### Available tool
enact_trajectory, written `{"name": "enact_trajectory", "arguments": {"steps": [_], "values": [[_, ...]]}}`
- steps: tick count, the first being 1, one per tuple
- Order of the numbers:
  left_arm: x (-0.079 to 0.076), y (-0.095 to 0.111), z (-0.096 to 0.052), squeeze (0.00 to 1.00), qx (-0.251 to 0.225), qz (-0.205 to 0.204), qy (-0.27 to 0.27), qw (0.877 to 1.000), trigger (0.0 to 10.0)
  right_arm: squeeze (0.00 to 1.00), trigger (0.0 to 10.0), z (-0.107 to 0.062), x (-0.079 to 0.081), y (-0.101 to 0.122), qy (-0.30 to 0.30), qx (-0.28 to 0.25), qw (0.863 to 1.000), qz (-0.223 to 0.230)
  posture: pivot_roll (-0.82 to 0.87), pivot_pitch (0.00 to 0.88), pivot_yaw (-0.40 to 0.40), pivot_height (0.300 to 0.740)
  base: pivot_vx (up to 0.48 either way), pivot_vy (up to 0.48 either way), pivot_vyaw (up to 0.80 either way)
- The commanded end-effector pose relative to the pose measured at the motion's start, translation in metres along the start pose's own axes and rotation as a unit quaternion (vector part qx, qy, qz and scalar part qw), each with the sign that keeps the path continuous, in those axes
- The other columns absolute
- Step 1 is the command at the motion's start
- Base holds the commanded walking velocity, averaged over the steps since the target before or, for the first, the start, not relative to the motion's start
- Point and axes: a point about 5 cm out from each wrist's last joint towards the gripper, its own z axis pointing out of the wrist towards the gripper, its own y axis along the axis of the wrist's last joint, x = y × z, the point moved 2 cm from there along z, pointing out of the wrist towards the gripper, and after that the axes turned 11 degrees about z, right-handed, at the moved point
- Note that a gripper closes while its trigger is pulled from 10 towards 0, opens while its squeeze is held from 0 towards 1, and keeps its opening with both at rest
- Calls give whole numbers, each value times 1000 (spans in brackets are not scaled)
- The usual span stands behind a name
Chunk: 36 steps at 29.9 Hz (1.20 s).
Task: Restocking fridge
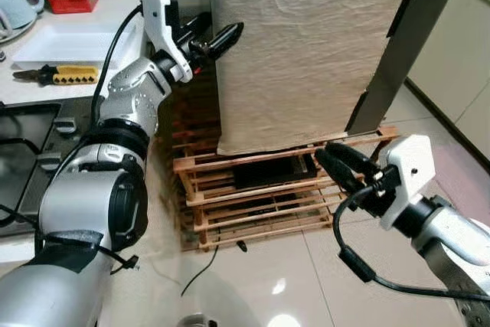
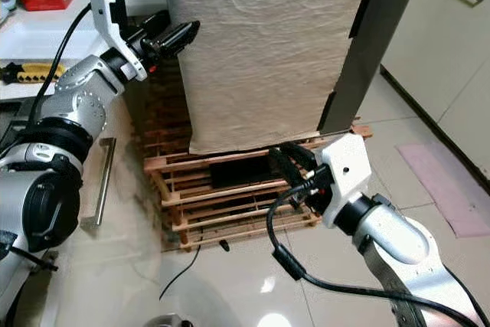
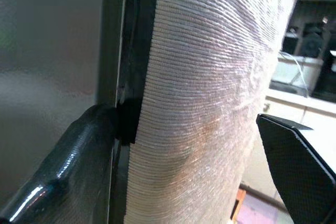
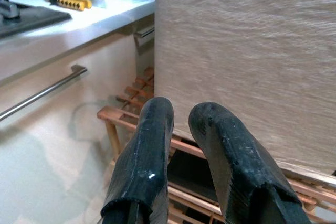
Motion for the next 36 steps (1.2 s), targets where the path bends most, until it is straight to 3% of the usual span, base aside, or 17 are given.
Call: {"name": "enact_trajectory", "arguments": {"steps": [1, 4, 8, 11, 13, 16, 17, 20, 22, 23, 29, 30, 31, 32, 33, 34, 36], "values": [[-21, -5, 11, 0, 21, 16, -78, 997, 10000, 0, 10000, -2, 2, 3, 9, -2, 1000, -6, -112, 33, 29, 740, 0, 0, 0], [-30, -10, 11, 0, 38, 30, -126, 991, 10000, 0, 10000, -1, 4, 3, 14, -1, 1000, -4, -111, 33, 28, 740, 0, 0, 0], [-47, -18, 6, 0, 67, 45, -224, 971, 10000, 0, 10000, 0, 8, -1, 32, 13, 999, -7, -108, 34, 27, 740, 0, 0, 0], [-62, -15, 0, 0, 65, 34, -318, 945, 10000, 0, 10000, 1, 8, -11, 39, 51, 998, -18, -100, 35, 22, 740, 0, 0, 0], [-62, -15, 0, 0, 65, 34, -318, 945, 10000, 0, 10000, 1, 8, -11, 39, 51, 998, -18, -100, 35, 22, 740, 0, 0, 0], [-89, 14, -15, 0, 10, -45, -434, 900, 10000, 0, 10000, -3, 8, -35, 47, 119, 991, -30, -92, 34, 15, 740, 0, 0, 0], [-101, 27, -25, 0, -11, -78, -474, 877, 10000, 0, 10000, -11, 9, -46, 53, 153, 986, -33, -92, 34, 15, 740, 0, 0, 0], [-98, 30, -31, 0, -23, -86, -464, 881, 10000, 0, 10000, -25, 10, -54, 58, 173, 983, -25, -74, 29, 8, 740, 0, 0, 0], [-87, 31, -33, 0, -42, -98, -427, 898, 10000, 0, 10000, -37, 7, -62, 48, 190, 980, -19, -75, 28, 9, 740, 0, 0, 0], [-76, 31, -32, 0, -63, -107, -380, 917, 10000, 0, 10000, -46, 0, -67, 28, 203, 979, -12, -77, 27, 11, 740, 0, 0, 0], [-54, 30, -43, 0, -90, -150, -276, 945, 10000, 0, 10000, -49, -22, -112, -17, 239, 971, 5, -79, 26, 15, 740, 0, 0, 0], [-49, 19, -45, 0, -63, -123, -226, 964, 10000, 0, 10000, -52, -26, -119, -20, 249, 968, 6, -80, 24, 15, 740, 0, 0, 0], [-49, 19, -45, 0, -63, -123, -226, 964, 10000, 0, 10000, -52, -26, -119, -20, 249, 968, 6, -80, 24, 15, 740, 0, 0, 0], [-48, 5, -41, 0, -20, -83, -181, 980, 10000, 0, 10000, -60, -31, -120, -26, 253, 967, 6, -82, 21, 14, 740, 0, 0, 0], [-48, 5, -41, 0, -20, -83, -181, 980, 10000, 0, 10000, -60, -31, -120, -26, 253, 967, 6, -82, 21, 14, 740, 0, 0, 0], [-49, -10, -32, 0, 34, -34, -118, 992, 10000, 0, 10000, -72, -39, -117, -38, 254, 966, 3, -81, 18, 15, 740, 0, 0, 0], [-51, -18, -27, 0, 57, -9, -94, 994, 10000, 0, 10000, -77, -44, -117, -48, 253, 966, 0, -82, 17, 16, 740, 0, 0, 0]]}}
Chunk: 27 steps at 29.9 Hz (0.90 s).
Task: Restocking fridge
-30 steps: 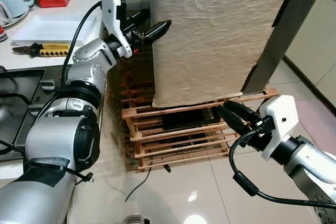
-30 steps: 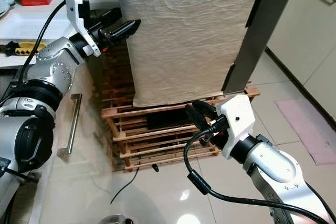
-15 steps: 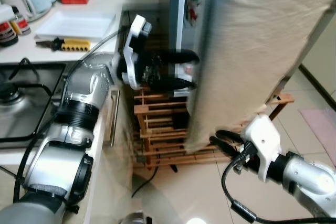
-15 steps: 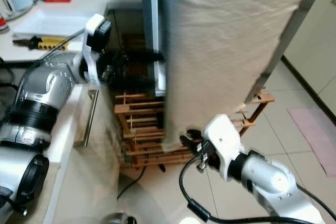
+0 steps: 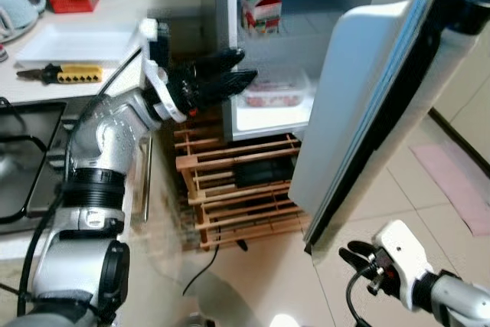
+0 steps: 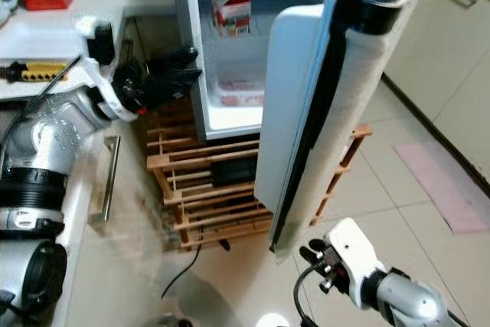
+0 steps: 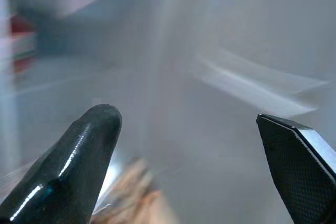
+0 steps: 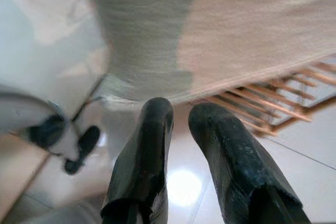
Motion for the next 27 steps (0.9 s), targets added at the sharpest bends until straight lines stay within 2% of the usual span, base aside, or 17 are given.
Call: {"name": "enact_trajectory", "arguments": {"steps": [1, 3, 5, 11, 12, 14, 16, 17, 18, 22, 27], "values": [[-3, -3, 9, 0, 30, 40, 26, 998, 10000, 0, 10000, -7, -11, 1, -18, -10, 1000, -3, -82, 17, 16, 740, 0, 0, 0], [-5, -18, 19, 0, 81, 84, 99, 988, 10000, 0, 10000, -8, -24, 0, -59, -28, 998, -8, -87, 16, 21, 740, 0, 0, 0], [-6, -23, 21, 0, 97, 94, 131, 982, 10000, 0, 10000, -5, -29, 6, -82, -51, 995, -9, -88, 15, 20, 740, 0, 0, 0], [-20, -23, 19, 0, 86, 131, 190, 969, 10000, 0, 10000, 2, -27, 45, -151, -136, 979, 6, -79, 24, 16, 740, 0, 0, 0], [-20, -23, 19, 0, 86, 131, 190, 969, 10000, 0, 10000, 2, -27, 45, -151, -136, 979, 6, -79, 24, 16, 740, 0, 0, 0], [-26, -23, 13, 0, 75, 137, 220, 963, 10000, 0, 10000, 2, -29, 59, -191, -171, 966, 22, -73, 29, 14, 740, 0, 0, 0], [-30, -30, 4, 0, 86, 131, 248, 956, 10000, 0, 10000, 2, -33, 74, -226, -212, 950, 38, -69, 31, 11, 740, 0, 0, 0], [-30, -34, -2, 0, 89, 126, 260, 953, 10000, 0, 10000, 2, -32, 83, -233, -235, 943, 48, -66, 34, 8, 740, 0, 0, 0], [-30, -34, -2, 0, 89, 126, 260, 953, 10000, 0, 10000, 2, -32, 83, -233, -235, 943, 48, -66, 34, 8, 740, 0, 0, 0], [-34, -41, -19, 0, 101, 119, 294, 943, 10000, 0, 10000, 1, -30, 112, -253, -295, 919, 73, -51, 40, -5, 740, 0, 0, 0], [-42, -39, -19, 0, 99, 124, 298, 941, 10000, 0, 10000, -1, -29, 124, -262, -318, 908, 80, -44, 43, -11, 740, 0, 0, 0]]}}
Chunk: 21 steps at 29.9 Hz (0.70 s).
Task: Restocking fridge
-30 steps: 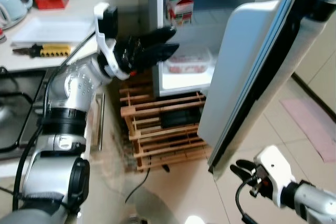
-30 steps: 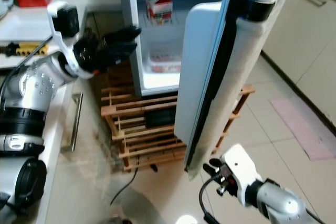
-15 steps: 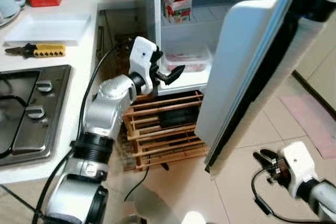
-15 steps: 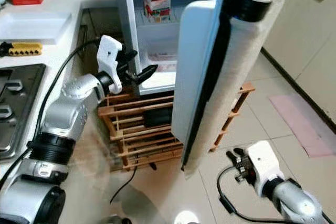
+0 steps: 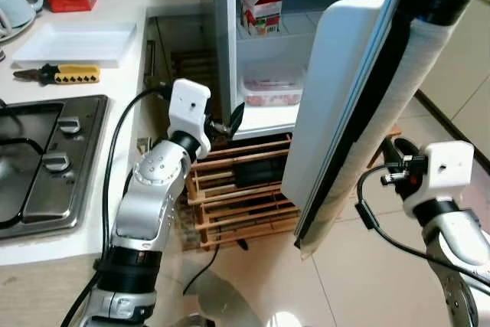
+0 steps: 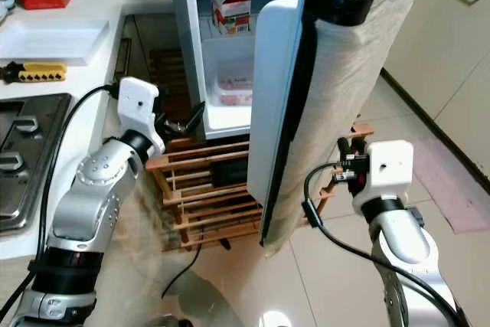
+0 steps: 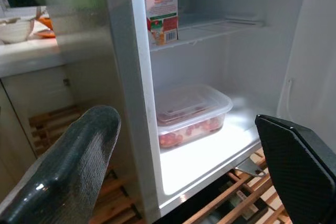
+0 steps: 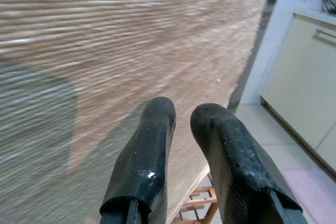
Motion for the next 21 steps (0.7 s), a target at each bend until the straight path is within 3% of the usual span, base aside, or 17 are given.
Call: {"name": "enact_trajectory", "arguments": {"steps": [1, 4, 12, 18, 21], "values": [[-7, -4, -5, 0, 10, 0, 2, 1000, 10000, 0, 10000, 1, -1, 9, -10, -13, 1000, 5, -43, 45, -12, 740, 0, 0, 0], [-16, -1, -1, 0, 10, -2, -6, 1000, 10000, 0, 10000, -1, 6, 10, 4, -11, 1000, 14, -46, 44, -5, 740, 0, 0, 0], [-22, 5, 5, 0, 6, -13, -16, 1000, 10000, 0, 10000, -6, 8, 10, 10, -8, 1000, 8, -60, 41, 14, 740, 0, 0, 0], [-21, 5, 5, 0, 8, -16, -13, 1000, 10000, 0, 10000, -6, 9, 11, 6, -9, 1000, 10, -61, 38, 19, 740, 0, -298, 800], [-19, 5, 5, 0, 10, -16, -11, 1000, 10000, 0, 10000, -5, 9, 11, 1, -10, 1000, 23, -61, 36, 20, 740, 0, -324, 194]]}}
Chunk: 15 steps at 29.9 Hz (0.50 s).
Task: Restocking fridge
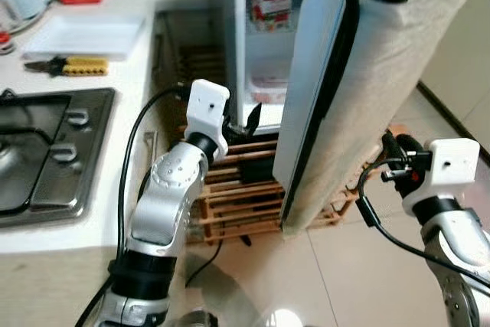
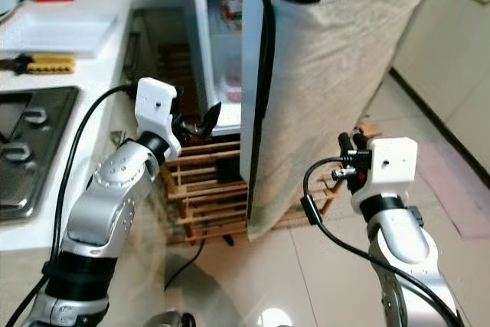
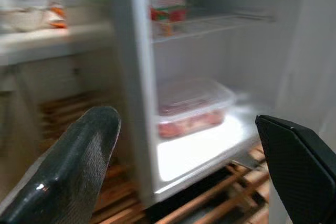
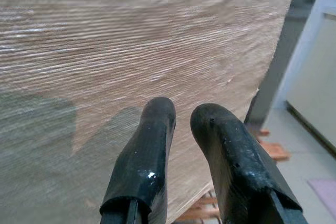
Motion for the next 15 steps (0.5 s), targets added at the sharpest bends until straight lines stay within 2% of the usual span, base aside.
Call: {"name": "enact_trajectory", "arguments": {"steps": [1, 15], "values": [[-4, 2, 1, 0, -1, -4, -4, 1000, 10000, 0, 10000, -1, -3, 7, -12, -9, 1000, 10, -61, 36, 20, 740, 0, -326, 0], [-4, 2, 4, 0, 2, -3, -9, 1000, 10000, 0, 10000, -6, -2, 2, -11, -1, 1000, 10, -66, 34, 41, 740, 0, -327, 0]]}}
